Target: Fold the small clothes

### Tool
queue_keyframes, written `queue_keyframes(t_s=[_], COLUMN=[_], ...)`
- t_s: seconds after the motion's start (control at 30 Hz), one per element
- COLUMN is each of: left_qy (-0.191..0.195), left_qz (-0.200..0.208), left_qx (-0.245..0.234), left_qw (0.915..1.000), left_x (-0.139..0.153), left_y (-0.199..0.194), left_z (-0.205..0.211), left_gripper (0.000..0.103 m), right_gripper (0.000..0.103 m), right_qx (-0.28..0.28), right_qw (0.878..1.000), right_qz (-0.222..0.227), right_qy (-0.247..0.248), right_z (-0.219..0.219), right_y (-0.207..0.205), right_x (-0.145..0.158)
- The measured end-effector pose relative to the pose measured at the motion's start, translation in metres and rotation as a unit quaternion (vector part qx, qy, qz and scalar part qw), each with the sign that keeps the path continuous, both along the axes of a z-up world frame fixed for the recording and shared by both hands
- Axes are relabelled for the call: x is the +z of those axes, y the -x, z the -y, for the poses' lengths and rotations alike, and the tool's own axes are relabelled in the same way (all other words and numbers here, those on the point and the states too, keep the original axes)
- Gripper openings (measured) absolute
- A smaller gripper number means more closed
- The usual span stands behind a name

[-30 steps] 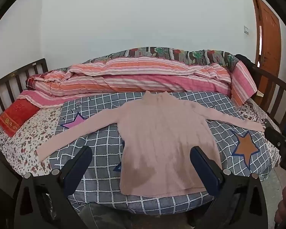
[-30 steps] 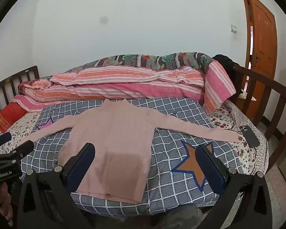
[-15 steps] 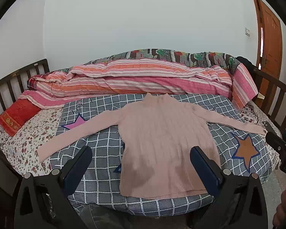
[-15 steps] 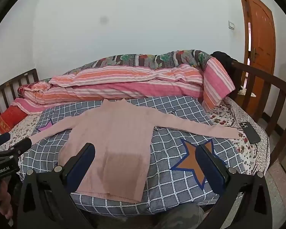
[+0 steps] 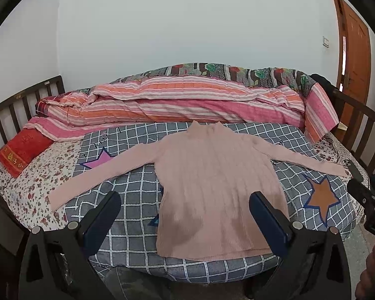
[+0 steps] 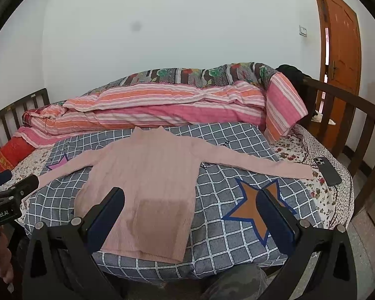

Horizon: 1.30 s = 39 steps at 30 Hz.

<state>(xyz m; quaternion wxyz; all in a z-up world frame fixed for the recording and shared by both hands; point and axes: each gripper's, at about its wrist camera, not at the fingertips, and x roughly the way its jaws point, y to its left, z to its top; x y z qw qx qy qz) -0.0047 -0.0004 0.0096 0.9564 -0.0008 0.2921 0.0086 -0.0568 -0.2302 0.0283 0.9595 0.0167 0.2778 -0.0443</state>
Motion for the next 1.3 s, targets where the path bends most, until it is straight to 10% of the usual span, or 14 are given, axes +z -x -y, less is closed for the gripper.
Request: queue_keyframes(t_s=[1.3], left_qy=[0.003], left_qz=[-0.007], left_qx=[0.008], left_qw=[0.9999], left_x=[-0.0022], left_y=[-0.0057], left_z=[-0.0072], left_gripper=[0.103], right_gripper=[0.103], right_qx=[0.002], right_qw=[1.0], right_qz=[0.003], right_qy=[0.002], right_z=[-0.0059], right_y=[0.0], right_x=[-0.0025])
